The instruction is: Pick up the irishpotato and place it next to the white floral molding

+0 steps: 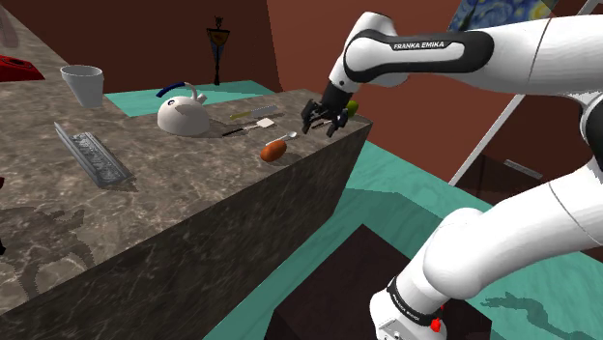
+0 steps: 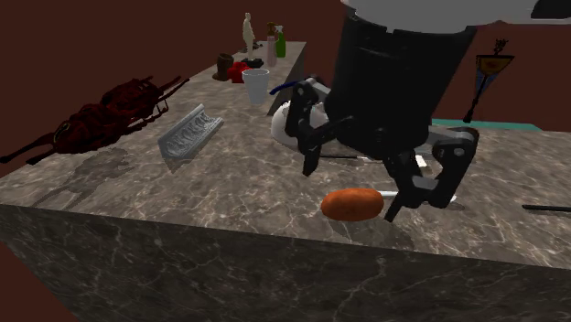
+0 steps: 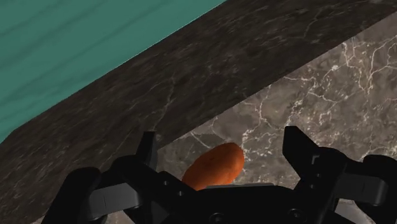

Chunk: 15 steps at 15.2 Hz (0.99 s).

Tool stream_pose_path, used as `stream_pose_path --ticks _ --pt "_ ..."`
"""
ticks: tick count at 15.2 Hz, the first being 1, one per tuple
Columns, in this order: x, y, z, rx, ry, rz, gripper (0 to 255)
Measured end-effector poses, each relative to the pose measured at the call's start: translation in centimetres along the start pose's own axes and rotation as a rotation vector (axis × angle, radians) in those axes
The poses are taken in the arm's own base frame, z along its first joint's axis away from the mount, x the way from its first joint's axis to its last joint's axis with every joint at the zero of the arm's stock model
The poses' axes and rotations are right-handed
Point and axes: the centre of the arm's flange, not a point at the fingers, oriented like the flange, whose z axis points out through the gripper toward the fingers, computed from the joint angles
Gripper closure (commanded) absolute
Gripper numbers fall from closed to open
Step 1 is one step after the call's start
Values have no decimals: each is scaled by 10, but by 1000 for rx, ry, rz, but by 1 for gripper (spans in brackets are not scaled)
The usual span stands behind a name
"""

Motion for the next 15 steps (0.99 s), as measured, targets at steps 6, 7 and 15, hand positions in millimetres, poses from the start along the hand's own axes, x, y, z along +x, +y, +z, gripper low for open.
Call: stream_pose_path --ticks 6,7,15 --pt "64 14 51 91 -8 210 0" --pt "75 17 59 106 -10 245 0" --pt "145 45 133 227 -23 525 0"
